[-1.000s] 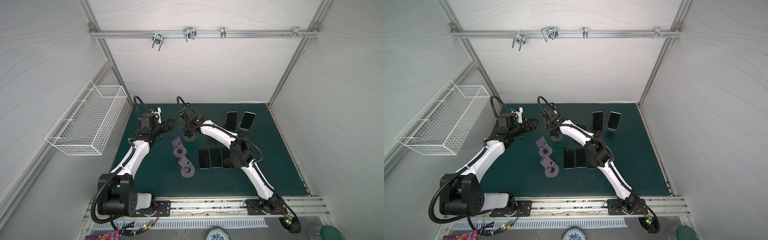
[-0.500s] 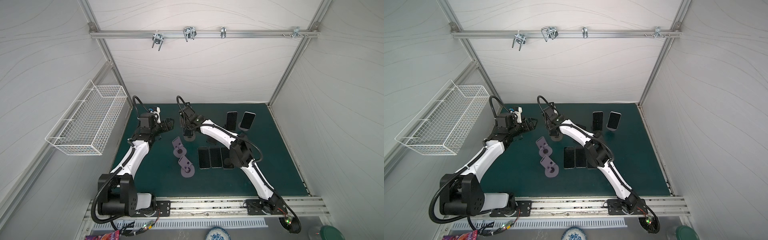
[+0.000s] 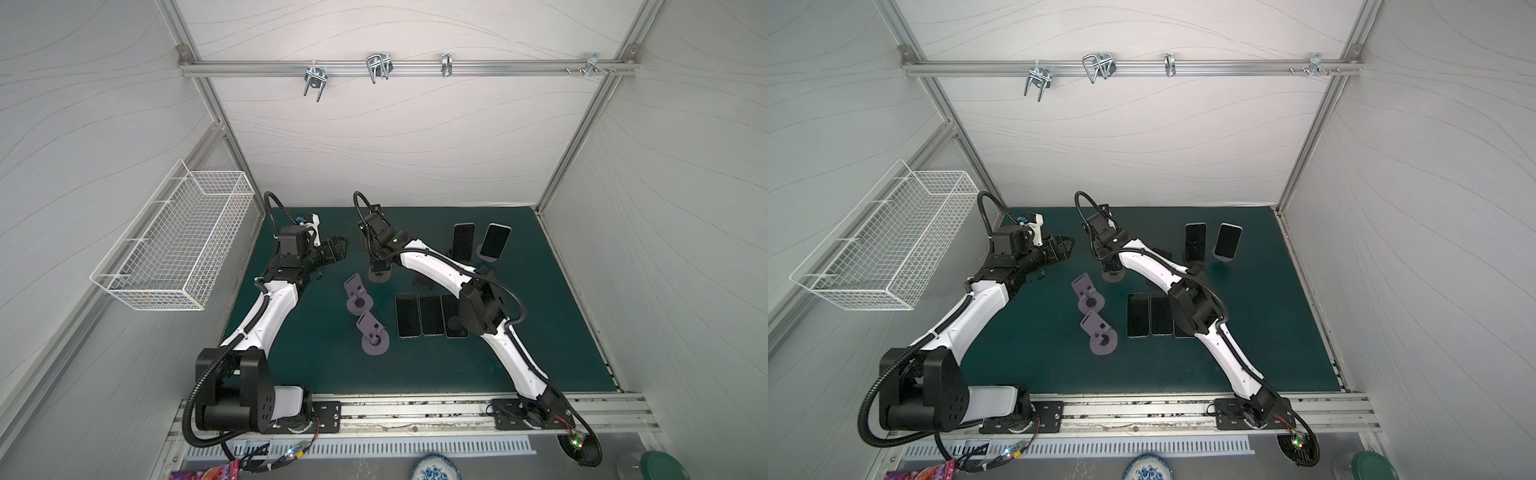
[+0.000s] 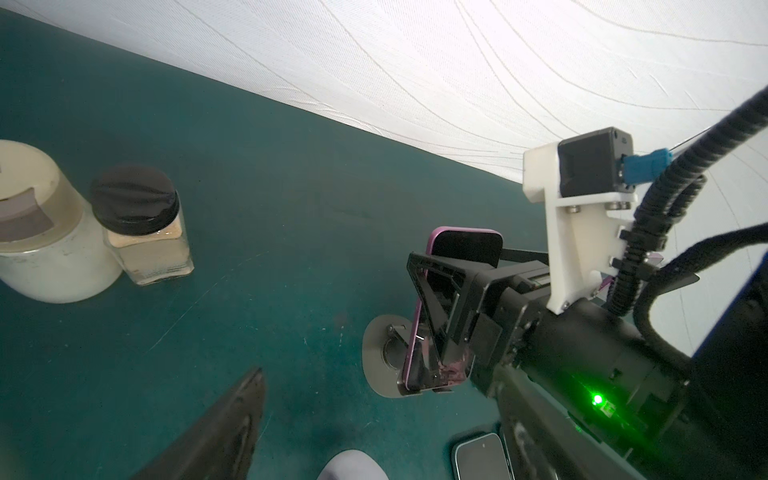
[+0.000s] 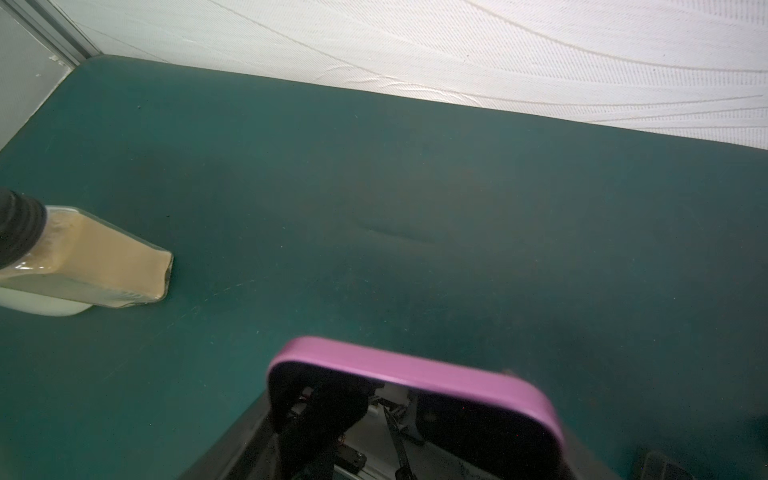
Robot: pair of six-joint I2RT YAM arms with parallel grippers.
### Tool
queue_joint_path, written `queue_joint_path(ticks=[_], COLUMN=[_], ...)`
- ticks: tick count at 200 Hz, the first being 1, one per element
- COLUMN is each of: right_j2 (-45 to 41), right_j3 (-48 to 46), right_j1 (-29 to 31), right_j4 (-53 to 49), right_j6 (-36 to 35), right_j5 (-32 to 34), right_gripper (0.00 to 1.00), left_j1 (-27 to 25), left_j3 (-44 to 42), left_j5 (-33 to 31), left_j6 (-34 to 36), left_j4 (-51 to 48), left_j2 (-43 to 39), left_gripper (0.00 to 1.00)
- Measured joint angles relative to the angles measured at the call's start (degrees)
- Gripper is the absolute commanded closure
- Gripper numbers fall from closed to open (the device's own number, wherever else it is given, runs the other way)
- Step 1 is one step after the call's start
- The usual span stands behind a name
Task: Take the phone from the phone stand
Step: 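Close the right gripper on the pink phone's top edge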
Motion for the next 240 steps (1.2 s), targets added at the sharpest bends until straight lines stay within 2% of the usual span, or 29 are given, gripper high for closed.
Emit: queue_joint_path(ticks=[78,176,240], right_j2=[-0.1,-0.3,-0.3], right_j3=[-1.3,-4.4,-3.5], right_j1=[0.0,0.0,0.0], right_j4=[2.2,2.3,0.6], right_j6=[0.0,0.0,-0.1], right_j5=[0.0,0.0,0.2], right_gripper=[0.27,0.15,0.17], left_j1=[0.2,0.5,0.5], left_j3=[0.0,0.0,0.0], left_j5=[0.1,0.5,1.1], left_j6=[-0.3,-0.6,-1.0], left_j4=[0.0,0.1,0.4], left_j2=[0.0,0.0,0.0], left_gripper=[0.13,0.13,0.13])
